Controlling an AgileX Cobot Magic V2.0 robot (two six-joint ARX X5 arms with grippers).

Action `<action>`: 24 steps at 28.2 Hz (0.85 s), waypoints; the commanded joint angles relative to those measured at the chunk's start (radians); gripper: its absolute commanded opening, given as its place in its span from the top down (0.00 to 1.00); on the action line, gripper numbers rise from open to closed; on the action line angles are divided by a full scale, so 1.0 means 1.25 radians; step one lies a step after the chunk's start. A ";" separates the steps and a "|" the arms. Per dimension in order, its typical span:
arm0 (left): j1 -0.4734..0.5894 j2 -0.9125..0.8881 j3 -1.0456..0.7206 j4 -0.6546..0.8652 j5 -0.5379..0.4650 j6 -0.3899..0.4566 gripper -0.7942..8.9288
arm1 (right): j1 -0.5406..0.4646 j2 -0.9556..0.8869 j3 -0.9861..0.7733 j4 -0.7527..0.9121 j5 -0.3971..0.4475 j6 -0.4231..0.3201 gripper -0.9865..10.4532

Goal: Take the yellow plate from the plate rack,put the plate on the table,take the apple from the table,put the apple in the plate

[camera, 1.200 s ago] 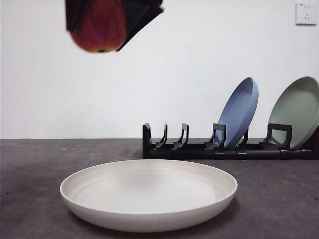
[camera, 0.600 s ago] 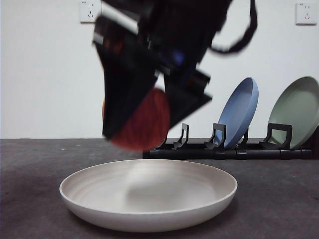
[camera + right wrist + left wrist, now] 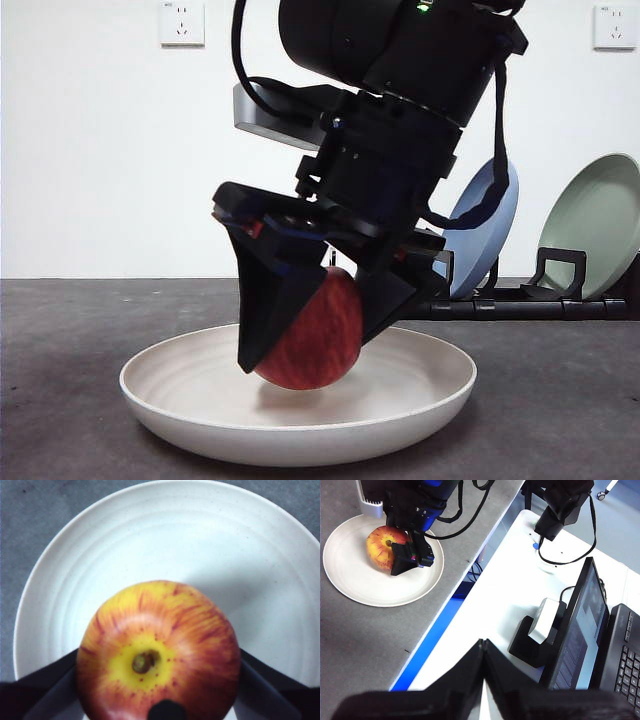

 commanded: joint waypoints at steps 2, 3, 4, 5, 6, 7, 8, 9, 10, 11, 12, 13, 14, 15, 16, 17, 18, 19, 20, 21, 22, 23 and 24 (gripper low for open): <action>0.001 -0.003 -0.003 0.003 0.000 0.012 0.92 | 0.003 0.005 -0.006 0.013 0.004 0.009 0.69; 0.001 -0.003 -0.003 0.003 0.000 0.013 0.92 | 0.003 0.005 -0.006 0.012 0.005 0.009 0.60; 0.001 -0.003 -0.003 0.003 0.000 0.013 0.92 | 0.004 0.005 -0.006 0.011 0.007 0.009 0.48; 0.001 -0.003 -0.003 0.003 0.000 0.013 0.92 | 0.004 0.005 -0.006 0.012 0.010 0.009 0.38; 0.001 -0.003 -0.003 0.003 -0.001 0.013 0.92 | 0.004 0.005 -0.006 0.014 0.010 0.009 0.32; 0.001 -0.003 -0.003 0.003 -0.003 0.016 0.92 | 0.004 0.005 -0.006 0.016 0.010 0.008 0.29; 0.001 -0.003 -0.003 0.003 -0.010 0.019 0.92 | 0.004 0.005 -0.006 0.018 0.011 0.008 0.28; 0.001 -0.003 -0.003 0.003 -0.016 0.020 0.92 | 0.004 0.005 -0.006 0.019 0.011 0.009 0.28; 0.001 -0.003 -0.003 0.003 -0.023 0.023 0.92 | 0.004 0.005 -0.006 0.020 0.011 0.009 0.28; 0.001 -0.003 -0.003 0.003 -0.027 0.027 0.92 | 0.004 0.005 -0.006 0.019 0.010 0.009 0.28; 0.001 -0.003 -0.003 0.003 -0.028 0.031 0.92 | 0.004 0.005 -0.006 0.019 0.010 0.009 0.28; 0.001 -0.003 -0.003 0.003 -0.028 0.031 0.92 | 0.004 0.005 -0.006 0.019 0.009 0.009 0.28; 0.001 -0.003 -0.003 0.003 -0.028 0.031 0.92 | 0.004 0.005 -0.006 0.019 0.009 0.009 0.28; 0.001 -0.003 -0.003 0.003 -0.028 0.031 0.92 | 0.004 0.005 -0.006 0.020 0.009 0.009 0.28; 0.001 -0.003 -0.003 0.003 -0.028 0.031 0.92 | 0.004 0.005 -0.006 0.020 0.005 0.009 0.28; 0.001 -0.003 -0.003 0.003 -0.028 0.031 0.92 | 0.004 0.004 -0.005 0.020 -0.001 0.009 0.28; 0.001 -0.003 -0.003 0.003 -0.028 0.031 0.92 | 0.004 -0.002 -0.005 0.018 -0.006 0.009 0.28; 0.001 -0.003 -0.003 0.003 -0.028 0.031 0.92 | 0.004 -0.009 -0.005 0.015 -0.010 0.009 0.28; 0.001 -0.003 -0.003 0.003 -0.028 0.031 0.92 | 0.004 -0.020 -0.004 0.008 -0.012 0.010 0.28; 0.001 -0.003 -0.003 0.003 -0.028 0.031 0.92 | 0.004 -0.036 -0.001 -0.007 -0.009 0.013 0.28; 0.001 -0.003 -0.003 0.003 -0.028 0.031 0.92 | 0.004 -0.055 0.005 -0.027 -0.001 0.022 0.28; 0.001 -0.003 -0.003 0.003 -0.028 0.031 0.92 | 0.005 -0.073 0.010 -0.045 0.001 0.022 0.28; 0.001 -0.003 -0.003 0.003 -0.031 0.031 0.92 | 0.005 -0.096 0.018 -0.070 0.001 0.022 0.28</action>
